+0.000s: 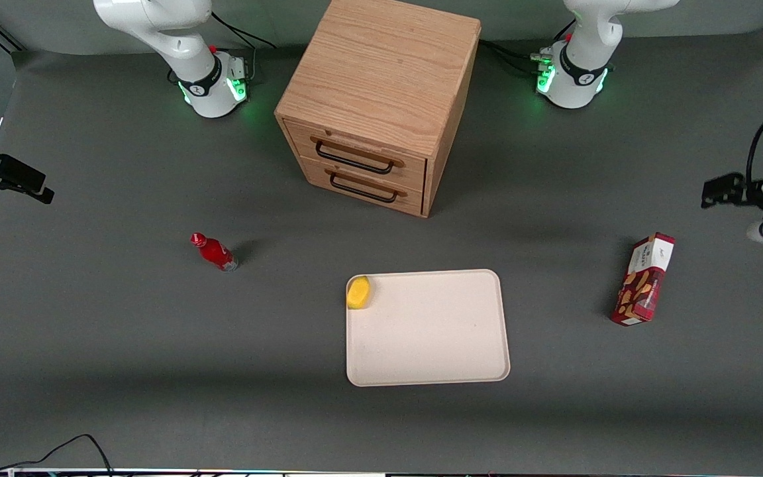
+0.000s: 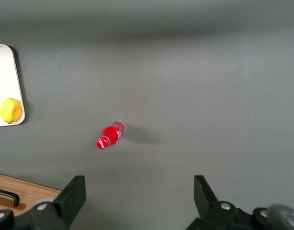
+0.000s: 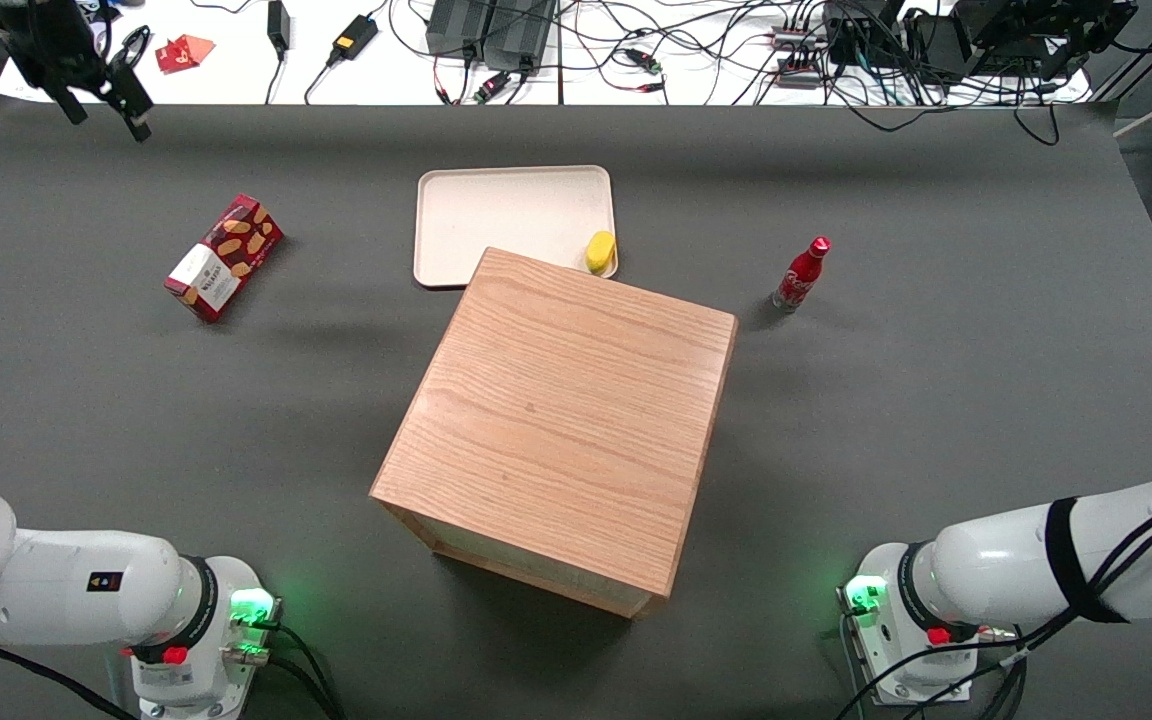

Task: Place red cookie box on tray
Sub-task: 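Lower the open left gripper around the upright red plaid cookie box, then close the left gripper on the cookie box and lift it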

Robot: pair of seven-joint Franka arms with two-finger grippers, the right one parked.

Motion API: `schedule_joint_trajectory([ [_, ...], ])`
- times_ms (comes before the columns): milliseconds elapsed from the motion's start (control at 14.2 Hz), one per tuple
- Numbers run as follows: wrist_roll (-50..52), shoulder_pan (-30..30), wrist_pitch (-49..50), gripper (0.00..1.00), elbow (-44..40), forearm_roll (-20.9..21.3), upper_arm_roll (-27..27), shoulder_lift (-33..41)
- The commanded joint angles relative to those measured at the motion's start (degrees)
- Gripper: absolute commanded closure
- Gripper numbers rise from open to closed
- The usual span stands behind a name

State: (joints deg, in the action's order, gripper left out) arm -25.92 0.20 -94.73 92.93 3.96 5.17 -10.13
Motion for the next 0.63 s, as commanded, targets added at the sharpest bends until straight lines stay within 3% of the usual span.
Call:
schedule_joint_trajectory([
  [0,-5.5,-0.2,-17.0,0.00,13.3,-0.4,1.5,-1.4],
  [281,-5.9,-0.4,-38.2,0.00,21.0,-3.0,1.2,-9.6],
  [351,-5.9,-0.5,-42.5,0.04,21.8,-3.2,1.1,-11.7],
  [421,-5.5,-0.5,-46.6,0.59,23.3,-5.2,1.1,-13.1],
  [491,-6.2,-0.5,-50.2,1.00,24.4,-7.3,1.1,-14.2],
  [561,-6.9,-0.5,-51.3,1.00,24.4,-8.0,1.1,-15.1],
])
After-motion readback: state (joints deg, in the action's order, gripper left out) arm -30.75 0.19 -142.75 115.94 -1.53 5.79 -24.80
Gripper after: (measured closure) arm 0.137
